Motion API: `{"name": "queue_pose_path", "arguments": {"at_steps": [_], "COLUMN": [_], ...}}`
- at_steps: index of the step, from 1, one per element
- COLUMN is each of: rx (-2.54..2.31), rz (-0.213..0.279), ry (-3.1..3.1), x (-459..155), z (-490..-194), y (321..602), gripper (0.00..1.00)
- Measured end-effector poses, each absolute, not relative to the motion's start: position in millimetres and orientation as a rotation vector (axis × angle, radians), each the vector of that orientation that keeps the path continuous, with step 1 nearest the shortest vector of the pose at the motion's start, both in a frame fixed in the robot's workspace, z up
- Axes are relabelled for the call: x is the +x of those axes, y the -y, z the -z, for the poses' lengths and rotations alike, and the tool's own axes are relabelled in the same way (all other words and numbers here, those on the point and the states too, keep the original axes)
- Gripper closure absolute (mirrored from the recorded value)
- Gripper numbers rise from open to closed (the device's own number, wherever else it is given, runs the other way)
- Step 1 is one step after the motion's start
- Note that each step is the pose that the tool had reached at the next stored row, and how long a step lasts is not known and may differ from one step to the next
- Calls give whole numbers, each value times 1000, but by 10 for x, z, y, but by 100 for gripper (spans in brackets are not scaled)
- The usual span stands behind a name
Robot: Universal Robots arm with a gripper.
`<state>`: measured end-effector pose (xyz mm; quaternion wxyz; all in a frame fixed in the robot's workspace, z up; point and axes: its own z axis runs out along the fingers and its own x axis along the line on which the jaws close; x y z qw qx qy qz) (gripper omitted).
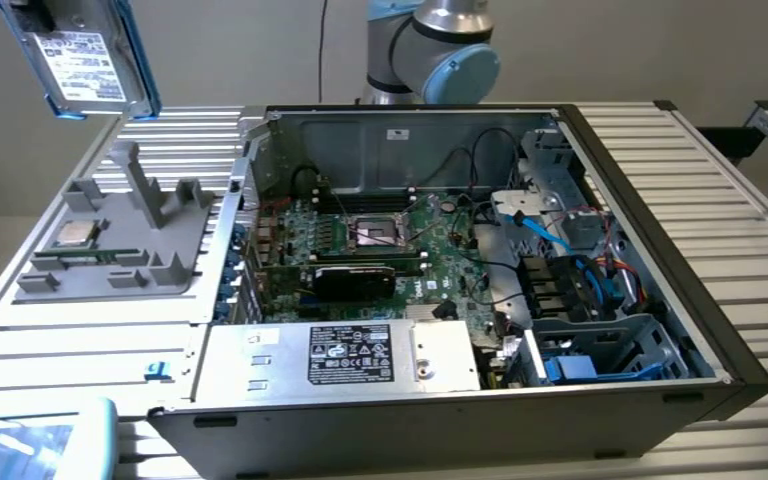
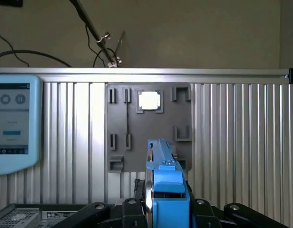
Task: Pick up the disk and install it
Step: 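Pick up the disk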
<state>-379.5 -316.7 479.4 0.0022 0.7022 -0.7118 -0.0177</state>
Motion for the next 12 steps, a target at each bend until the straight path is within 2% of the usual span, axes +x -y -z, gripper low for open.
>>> {"name": "queue_pose_path", "arguments": {"at_steps": [12], "rx": [2194], "rz": [73], "ry": [2225], "x": [-3481], "z": [-4839], "y": [3533], "gripper": [63]}}
